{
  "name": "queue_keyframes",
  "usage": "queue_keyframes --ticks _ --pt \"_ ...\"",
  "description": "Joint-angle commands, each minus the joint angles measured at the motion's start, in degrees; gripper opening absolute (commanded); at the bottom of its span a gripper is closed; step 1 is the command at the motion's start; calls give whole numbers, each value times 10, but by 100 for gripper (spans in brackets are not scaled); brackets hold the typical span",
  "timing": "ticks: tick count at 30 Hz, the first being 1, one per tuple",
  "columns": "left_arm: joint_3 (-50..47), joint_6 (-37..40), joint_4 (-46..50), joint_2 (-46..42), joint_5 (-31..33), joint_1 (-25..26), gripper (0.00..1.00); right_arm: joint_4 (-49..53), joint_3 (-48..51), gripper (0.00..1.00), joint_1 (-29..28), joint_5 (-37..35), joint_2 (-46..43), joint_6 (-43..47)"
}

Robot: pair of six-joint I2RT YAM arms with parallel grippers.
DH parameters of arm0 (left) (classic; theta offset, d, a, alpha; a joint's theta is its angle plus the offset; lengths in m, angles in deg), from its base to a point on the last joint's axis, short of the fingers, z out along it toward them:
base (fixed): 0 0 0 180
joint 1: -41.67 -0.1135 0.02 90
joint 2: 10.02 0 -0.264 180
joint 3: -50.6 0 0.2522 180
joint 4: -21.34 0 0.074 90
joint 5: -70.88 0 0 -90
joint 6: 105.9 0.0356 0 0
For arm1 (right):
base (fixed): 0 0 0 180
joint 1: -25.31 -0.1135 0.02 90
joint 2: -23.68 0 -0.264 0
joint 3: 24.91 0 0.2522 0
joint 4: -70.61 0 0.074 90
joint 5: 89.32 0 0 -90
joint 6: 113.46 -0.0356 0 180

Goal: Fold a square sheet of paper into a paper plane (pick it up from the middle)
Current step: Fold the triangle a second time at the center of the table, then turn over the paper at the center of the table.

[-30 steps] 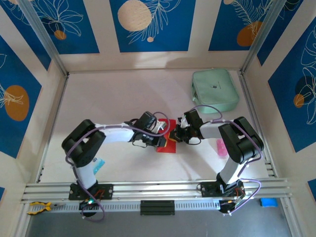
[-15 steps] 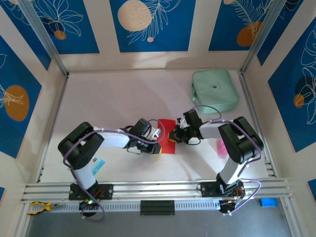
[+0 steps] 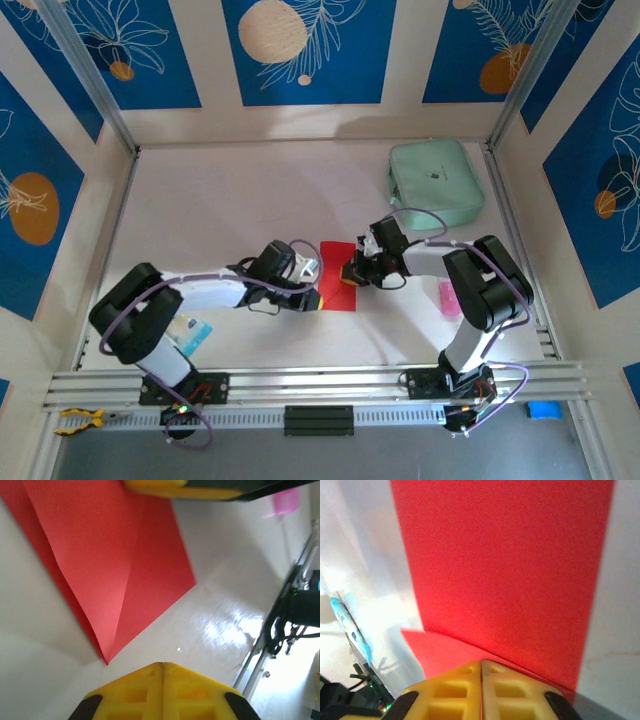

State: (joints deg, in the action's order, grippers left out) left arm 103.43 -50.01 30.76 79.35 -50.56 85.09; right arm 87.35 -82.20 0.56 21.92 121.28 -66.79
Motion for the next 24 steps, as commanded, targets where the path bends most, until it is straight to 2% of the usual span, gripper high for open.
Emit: queue_keyframes --ticks 1,3,5,12,17,24 --pt "28 -2 -22 5 18 -21 0 87 -51 23 -6 -10 -41 24" --pt "64 7 -12 34 7 -28 0 140 -63 32 -12 -46 -67 20" --pt "96 22 8 59 4 -28 0 176 -59 36 -13 -69 -90 9" --pt "162 78 80 126 20 -29 0 176 26 39 -30 -90 -181 -95" --pt "172 104 118 156 49 -28 0 148 57 39 -64 -89 -182 -148" --pt "124 97 86 179 51 -27 0 164 45 39 -97 -116 -139 -160"
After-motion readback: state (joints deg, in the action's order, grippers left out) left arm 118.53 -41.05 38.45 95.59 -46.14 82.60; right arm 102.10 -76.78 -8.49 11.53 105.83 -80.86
